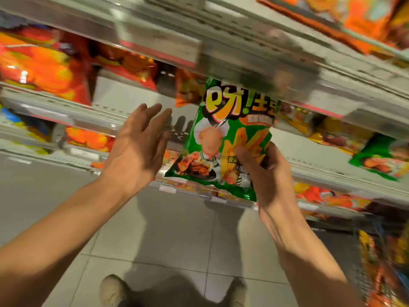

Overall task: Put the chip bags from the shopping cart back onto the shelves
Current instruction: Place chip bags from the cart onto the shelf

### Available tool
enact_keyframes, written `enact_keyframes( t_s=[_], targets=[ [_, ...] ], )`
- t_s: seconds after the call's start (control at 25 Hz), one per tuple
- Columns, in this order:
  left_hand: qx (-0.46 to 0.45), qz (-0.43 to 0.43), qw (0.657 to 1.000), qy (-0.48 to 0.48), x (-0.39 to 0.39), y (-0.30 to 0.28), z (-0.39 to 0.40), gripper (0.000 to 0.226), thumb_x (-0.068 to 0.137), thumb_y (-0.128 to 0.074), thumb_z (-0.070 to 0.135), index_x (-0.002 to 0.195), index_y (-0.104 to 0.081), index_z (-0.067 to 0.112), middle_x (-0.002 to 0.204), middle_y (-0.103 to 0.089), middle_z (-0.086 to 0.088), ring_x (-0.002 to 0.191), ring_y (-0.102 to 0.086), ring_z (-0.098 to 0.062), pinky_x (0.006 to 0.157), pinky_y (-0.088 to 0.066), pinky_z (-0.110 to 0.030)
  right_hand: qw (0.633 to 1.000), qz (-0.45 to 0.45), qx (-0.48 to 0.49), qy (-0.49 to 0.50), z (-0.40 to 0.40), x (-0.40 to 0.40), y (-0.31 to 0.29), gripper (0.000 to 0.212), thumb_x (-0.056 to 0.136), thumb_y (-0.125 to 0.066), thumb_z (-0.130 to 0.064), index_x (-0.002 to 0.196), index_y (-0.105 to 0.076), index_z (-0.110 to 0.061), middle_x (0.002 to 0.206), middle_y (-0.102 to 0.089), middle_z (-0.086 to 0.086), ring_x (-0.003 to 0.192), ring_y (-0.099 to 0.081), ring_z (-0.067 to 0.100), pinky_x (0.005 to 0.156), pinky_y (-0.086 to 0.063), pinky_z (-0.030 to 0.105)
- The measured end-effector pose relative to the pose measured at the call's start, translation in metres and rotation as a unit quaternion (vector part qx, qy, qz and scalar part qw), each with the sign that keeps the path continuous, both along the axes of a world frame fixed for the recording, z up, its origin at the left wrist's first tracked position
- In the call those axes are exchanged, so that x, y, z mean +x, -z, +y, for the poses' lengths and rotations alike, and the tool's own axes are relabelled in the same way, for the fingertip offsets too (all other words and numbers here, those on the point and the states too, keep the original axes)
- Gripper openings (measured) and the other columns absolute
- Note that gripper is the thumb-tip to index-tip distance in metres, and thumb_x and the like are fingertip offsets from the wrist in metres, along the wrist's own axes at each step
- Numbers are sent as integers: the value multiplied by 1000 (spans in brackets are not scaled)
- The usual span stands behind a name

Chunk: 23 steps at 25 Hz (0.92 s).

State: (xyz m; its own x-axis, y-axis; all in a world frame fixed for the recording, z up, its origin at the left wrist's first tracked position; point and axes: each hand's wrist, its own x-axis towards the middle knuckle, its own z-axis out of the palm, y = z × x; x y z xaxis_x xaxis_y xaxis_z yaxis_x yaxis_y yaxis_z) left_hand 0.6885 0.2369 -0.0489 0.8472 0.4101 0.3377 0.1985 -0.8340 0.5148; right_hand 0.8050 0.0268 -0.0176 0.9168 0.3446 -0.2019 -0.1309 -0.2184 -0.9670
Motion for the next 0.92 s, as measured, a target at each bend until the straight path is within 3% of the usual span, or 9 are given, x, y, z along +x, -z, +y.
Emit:
enact_keyframes(
  t_s=[0.12,0.2,0.32,0.4,0.56,0.68,0.8,0.92],
  targets=[
    [-5,28,999,45,46,-1,-87,46,95,-44,4,139,-54,-5,140,-52,-33,135,-45,-46,115,-36,-55,1000,-13,12,13,-89,35,-1,19,93,-73,-19,113,-70,-19,108,-75,11,105,-67,39,97,-53,59],
    [-29,78,995,52,79,1,-153,49,96,-44,8,144,-52,3,147,-49,-26,143,-38,-43,117,-34,-55,999,-36,12,15,-155,62,-3,24,95,-71,-19,118,-69,-21,109,-77,0,105,-72,22,94,-58,44],
    [0,127,989,73,136,9,-262,48,98,-51,20,145,-52,9,147,-52,-16,147,-34,-36,119,-29,-54,998,-47,4,51,-273,111,-6,17,91,-75,-25,106,-70,-31,103,-78,-11,99,-72,8,89,-57,36],
    [17,155,983,99,169,11,-331,51,95,-61,19,144,-52,7,145,-52,-17,143,-39,-37,116,-31,-58,996,-45,-17,78,-353,141,-10,15,90,-76,-27,104,-70,-31,100,-77,-13,97,-72,6,85,-55,31],
    [40,175,973,145,233,1,-454,64,86,-58,25,145,-49,3,146,-47,-25,137,-41,-46,112,-36,-59,993,-22,-24,115,-482,200,-25,18,91,-75,-31,108,-71,-30,102,-77,-13,98,-71,5,85,-55,28],
    [77,193,966,153,276,0,-507,71,90,-65,22,153,-37,6,153,-38,-22,146,-29,-43,119,-27,-53,992,-9,-6,124,-528,241,-26,20,91,-75,-28,111,-72,-27,101,-78,-16,97,-71,-1,78,-53,16],
    [110,247,953,136,307,6,-536,79,97,-54,37,161,-13,14,164,-19,-11,154,-9,-32,124,-12,-48,991,-20,-17,128,-544,282,-25,25,93,-74,-23,118,-71,-19,109,-76,-10,101,-70,2,88,-53,20],
    [131,288,944,88,318,15,-552,86,99,-46,48,161,4,17,168,-5,-7,156,3,-29,125,-4,-50,993,-23,-19,115,-546,315,-22,22,91,-75,-18,113,-73,-17,95,-74,-18,76,-66,-16,64,-49,3]
  ],
)
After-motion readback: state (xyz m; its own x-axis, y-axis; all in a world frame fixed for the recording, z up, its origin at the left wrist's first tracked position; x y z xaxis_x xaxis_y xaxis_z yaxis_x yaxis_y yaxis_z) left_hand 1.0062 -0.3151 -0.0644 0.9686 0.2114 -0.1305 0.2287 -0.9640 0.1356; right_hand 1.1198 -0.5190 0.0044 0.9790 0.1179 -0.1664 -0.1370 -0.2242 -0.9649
